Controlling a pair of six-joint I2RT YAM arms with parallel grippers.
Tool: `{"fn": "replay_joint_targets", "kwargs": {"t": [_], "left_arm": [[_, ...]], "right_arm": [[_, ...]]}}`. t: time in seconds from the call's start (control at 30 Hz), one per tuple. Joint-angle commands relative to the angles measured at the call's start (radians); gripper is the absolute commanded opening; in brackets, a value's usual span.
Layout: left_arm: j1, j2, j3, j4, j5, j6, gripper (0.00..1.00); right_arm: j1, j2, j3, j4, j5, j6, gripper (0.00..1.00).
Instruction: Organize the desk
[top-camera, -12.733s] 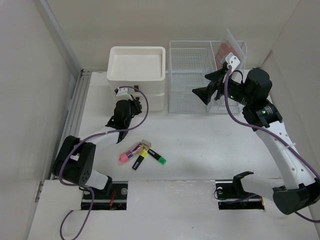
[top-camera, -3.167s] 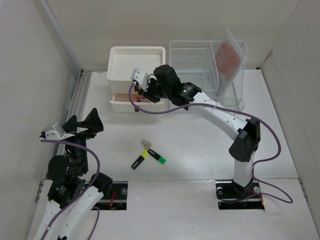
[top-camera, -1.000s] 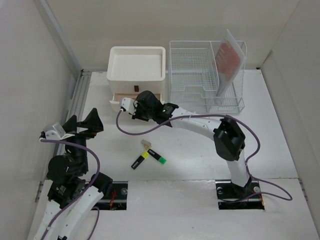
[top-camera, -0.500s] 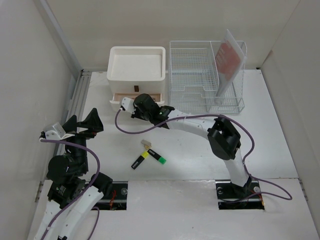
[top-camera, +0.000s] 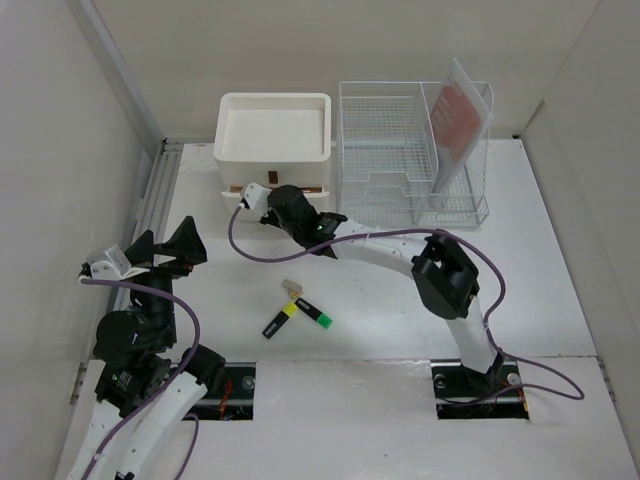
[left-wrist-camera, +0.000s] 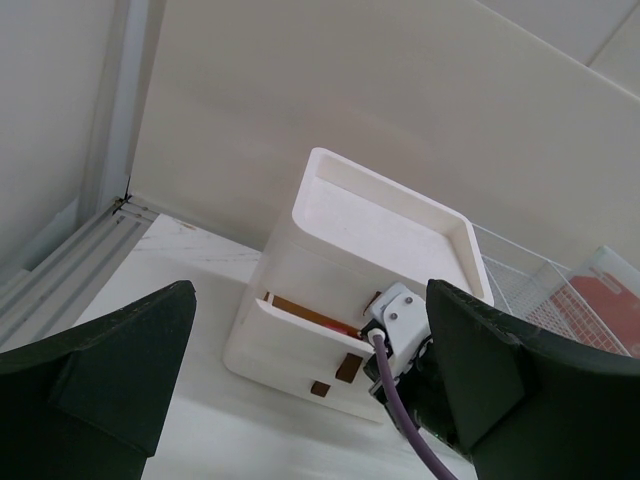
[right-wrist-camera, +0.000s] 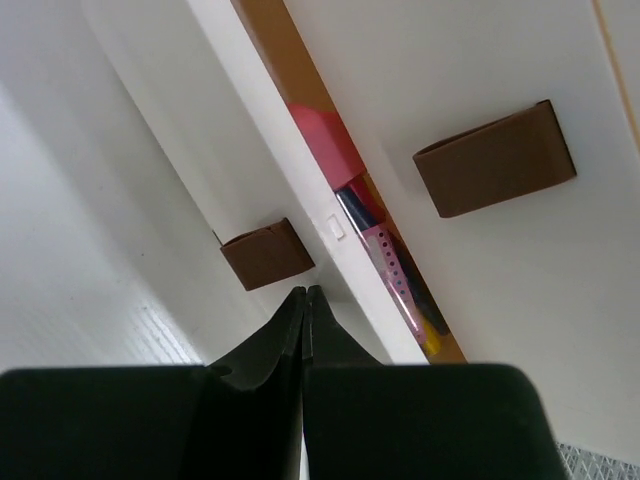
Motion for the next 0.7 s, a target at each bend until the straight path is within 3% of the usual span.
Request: {"fn": "replay_joint_targets", "kwargs": {"t": [0.0,0.67], "left_arm": [[-0.004,-0.010,-0.002,0.034,0.002,0.010,1.00],[-0.004,-0.010,-0.002,0.034,0.002,0.010,1.00]], "right_arm": [[-0.006,0.020,0.015,0.084,0.051,0.010,0.00],[-0.006,0.071,0.016,0.228,0.154,-0.009,0.00]]}}
